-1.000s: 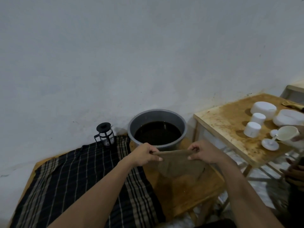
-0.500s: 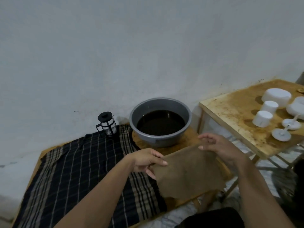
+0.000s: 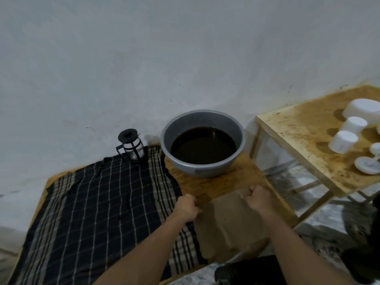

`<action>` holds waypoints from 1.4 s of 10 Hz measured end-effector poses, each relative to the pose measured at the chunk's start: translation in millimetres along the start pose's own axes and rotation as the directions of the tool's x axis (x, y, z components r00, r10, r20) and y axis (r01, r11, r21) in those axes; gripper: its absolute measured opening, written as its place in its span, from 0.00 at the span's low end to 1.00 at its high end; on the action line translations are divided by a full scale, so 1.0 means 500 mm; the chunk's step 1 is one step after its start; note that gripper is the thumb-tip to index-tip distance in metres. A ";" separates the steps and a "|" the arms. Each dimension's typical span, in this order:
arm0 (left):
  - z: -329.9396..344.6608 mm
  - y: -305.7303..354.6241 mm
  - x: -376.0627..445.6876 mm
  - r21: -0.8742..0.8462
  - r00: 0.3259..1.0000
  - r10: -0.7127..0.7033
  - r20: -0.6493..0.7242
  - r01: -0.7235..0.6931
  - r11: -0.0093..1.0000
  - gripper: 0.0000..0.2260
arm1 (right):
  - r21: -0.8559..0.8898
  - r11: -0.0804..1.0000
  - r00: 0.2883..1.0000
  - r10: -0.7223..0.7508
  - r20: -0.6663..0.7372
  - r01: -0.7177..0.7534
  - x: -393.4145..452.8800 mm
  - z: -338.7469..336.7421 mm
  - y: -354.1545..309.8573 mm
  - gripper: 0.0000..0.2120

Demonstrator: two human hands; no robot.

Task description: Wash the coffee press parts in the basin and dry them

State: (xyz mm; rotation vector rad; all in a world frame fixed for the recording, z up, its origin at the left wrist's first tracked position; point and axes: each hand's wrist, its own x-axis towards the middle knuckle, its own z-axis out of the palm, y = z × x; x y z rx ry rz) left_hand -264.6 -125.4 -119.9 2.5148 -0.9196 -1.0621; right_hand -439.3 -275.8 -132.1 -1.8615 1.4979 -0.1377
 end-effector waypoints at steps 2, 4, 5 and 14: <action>-0.003 0.002 0.030 -0.048 0.999 -0.030 -0.032 0.029 0.998 0.06 | 0.091 0.996 1.000 -0.004 0.030 0.002 0.016 -0.013 0.002 0.07; -0.019 0.008 0.054 -0.132 0.993 -0.032 -0.110 0.018 0.991 0.06 | 0.048 0.999 0.997 -0.010 -0.077 0.014 0.020 -0.010 -0.014 0.11; -0.019 0.005 0.061 -0.140 0.990 -0.049 -0.129 0.030 0.990 0.06 | 0.012 0.999 0.994 -0.051 -0.099 0.052 0.021 -0.001 -0.022 0.10; -0.033 -0.012 -0.001 -0.108 0.982 0.057 -0.182 -0.077 0.991 0.08 | -0.300 0.951 0.996 -0.081 -0.029 0.069 -0.040 0.002 -0.075 0.31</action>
